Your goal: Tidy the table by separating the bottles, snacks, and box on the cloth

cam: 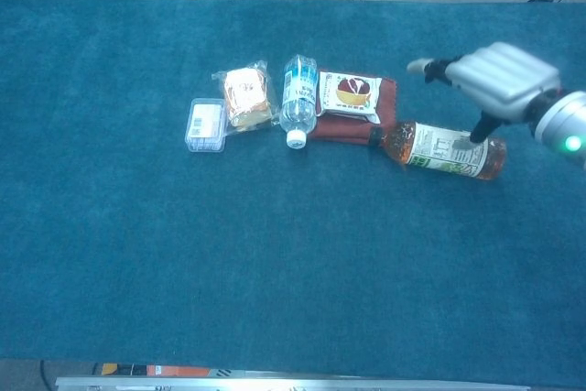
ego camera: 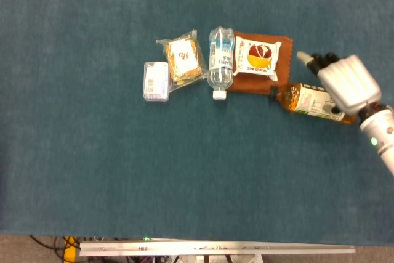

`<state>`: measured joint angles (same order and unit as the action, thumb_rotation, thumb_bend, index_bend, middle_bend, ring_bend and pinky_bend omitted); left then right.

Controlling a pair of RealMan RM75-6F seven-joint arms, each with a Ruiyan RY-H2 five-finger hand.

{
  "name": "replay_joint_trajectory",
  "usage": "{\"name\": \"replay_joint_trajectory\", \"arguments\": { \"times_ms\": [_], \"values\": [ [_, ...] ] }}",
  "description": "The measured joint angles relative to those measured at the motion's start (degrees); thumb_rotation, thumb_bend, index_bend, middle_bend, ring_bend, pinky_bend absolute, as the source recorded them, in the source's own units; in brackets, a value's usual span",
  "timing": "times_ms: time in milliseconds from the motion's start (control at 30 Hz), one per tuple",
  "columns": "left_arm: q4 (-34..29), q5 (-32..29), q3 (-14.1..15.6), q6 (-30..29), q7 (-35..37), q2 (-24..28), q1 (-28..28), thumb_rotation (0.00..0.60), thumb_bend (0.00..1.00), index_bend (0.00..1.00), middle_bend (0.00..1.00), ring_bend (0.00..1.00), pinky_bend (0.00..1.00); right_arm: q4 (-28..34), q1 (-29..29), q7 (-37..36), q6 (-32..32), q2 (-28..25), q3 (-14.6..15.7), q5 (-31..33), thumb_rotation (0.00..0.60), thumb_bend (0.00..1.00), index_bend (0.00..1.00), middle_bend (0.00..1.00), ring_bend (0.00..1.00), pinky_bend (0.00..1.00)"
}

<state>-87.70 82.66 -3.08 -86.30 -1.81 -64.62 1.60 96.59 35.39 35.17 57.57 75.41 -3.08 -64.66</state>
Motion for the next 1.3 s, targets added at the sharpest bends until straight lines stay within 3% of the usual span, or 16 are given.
{"name": "replay_joint_trajectory", "arguments": {
  "times_ms": [233, 633, 933, 1300],
  "values": [
    [-0.47, 0.06, 0.22, -0.77, -0.03, 0.47, -0.59, 0.6, 0.42, 0.11, 0.12, 0.06, 0.04, 0.67, 2.56, -3.26, -1.08, 0.19, -5.42, 4.86, 0.6, 0.04, 0.05, 0.27, 0.28, 0.59],
    [-1.32, 0.3, 0.65, -1.65, 0.45, 1.43, -1.48, 0.6, 0.42, 0.11, 0.12, 0.06, 0.04, -2.26, 11.54, 2.11, -4.94, 5.0, -9.52, 22.36, 0.6, 0.0, 0.05, 0.28, 0.28, 0.59],
    [-1.47, 0.68, 0.83, -1.86, 0.81, 1.57, -1.67, 0.6, 0.42, 0.11, 0.12, 0.06, 0.04, -8.25, 20.67, 10.07, -4.89, 12.39, -10.03, 35.28, 0.6, 0.0, 0.05, 0.28, 0.28, 0.59],
    [-0.89, 0.64, 0.98, -1.77, 1.73, 1.58, -1.94, 0.6, 0.42, 0.11, 0.12, 0.06, 0.04, -16.6, 25.94, 15.35, -4.16, 20.37, -7.82, 41.31, 0.6, 0.0, 0.05, 0.28, 0.28, 0.59]
  ]
}}
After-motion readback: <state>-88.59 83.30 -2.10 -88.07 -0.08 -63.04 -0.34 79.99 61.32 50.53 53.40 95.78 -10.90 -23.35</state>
